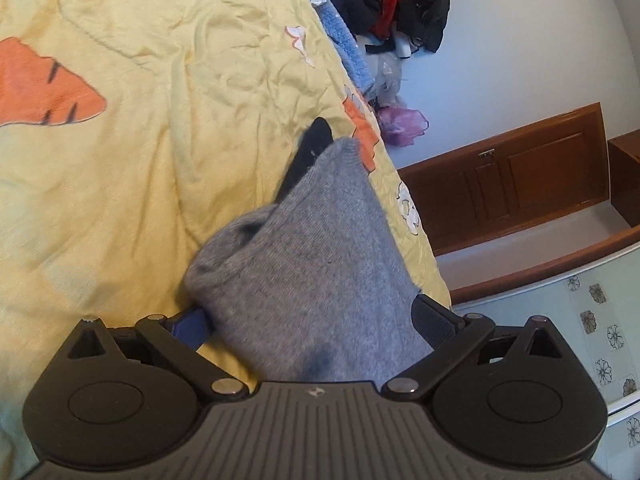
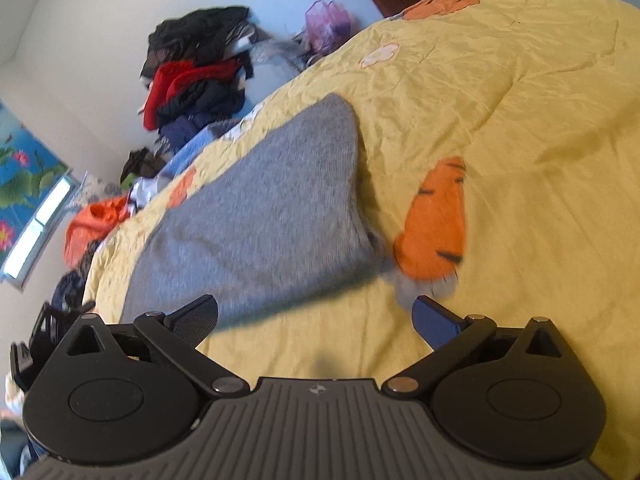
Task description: Fold small clothes
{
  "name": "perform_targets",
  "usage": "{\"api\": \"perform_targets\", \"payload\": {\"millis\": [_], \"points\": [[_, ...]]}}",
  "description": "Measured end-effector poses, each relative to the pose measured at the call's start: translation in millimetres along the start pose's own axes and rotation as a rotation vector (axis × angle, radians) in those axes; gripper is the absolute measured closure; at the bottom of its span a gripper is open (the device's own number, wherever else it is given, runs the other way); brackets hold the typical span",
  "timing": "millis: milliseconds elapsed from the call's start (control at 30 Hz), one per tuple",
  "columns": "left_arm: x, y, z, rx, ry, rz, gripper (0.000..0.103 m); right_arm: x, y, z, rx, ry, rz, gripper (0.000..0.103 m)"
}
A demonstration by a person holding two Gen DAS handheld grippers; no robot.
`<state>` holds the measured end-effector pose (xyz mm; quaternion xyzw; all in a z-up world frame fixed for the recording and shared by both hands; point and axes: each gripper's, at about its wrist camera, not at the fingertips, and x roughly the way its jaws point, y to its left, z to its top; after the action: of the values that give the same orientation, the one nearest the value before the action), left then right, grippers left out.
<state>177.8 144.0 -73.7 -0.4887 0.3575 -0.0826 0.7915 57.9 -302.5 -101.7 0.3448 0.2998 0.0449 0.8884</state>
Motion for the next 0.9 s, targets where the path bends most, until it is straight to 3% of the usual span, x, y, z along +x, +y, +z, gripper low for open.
{"api": "perform_targets", "payload": {"millis": [200,333,400,433,500,533,567,600,633,767,900], "points": [[9,-10,-4,0.087,-0.091,0.033,0.000,24,-7,11,0.133,-0.071,0.084,0.000],[11,-20,-16,0.191,-0.131,0.079,0.001,36,2,13,0.113,-0.091,0.083,0.000],[13,-25,-19,0.227,-0.141,0.112,0.003,45,8,14,0.082,-0.072,0.097,0.008],[14,-28,-20,0.241,-0.145,0.139,0.008,49,10,15,0.074,-0.058,0.102,0.018],[17,-35,-21,0.282,-0.161,0.225,0.038,57,12,19,0.068,-0.041,0.090,0.033],[20,-37,-21,0.299,-0.161,0.284,0.072,61,11,21,0.082,-0.027,0.089,0.051],[23,-34,-17,0.286,-0.147,0.309,0.092,66,9,24,0.106,-0.003,0.084,0.073],[24,-29,-12,0.253,-0.117,0.291,0.094,70,6,25,0.129,0.013,0.071,0.084],[23,-25,-9,0.228,-0.105,0.277,0.097,73,3,24,0.148,0.019,0.061,0.089],[9,-38,-15,0.319,-0.124,0.284,0.099,69,8,25,0.104,0.004,0.054,0.091],[-21,-59,-21,0.345,-0.144,0.203,0.099,55,29,40,0.012,-0.010,0.065,0.092]]}}
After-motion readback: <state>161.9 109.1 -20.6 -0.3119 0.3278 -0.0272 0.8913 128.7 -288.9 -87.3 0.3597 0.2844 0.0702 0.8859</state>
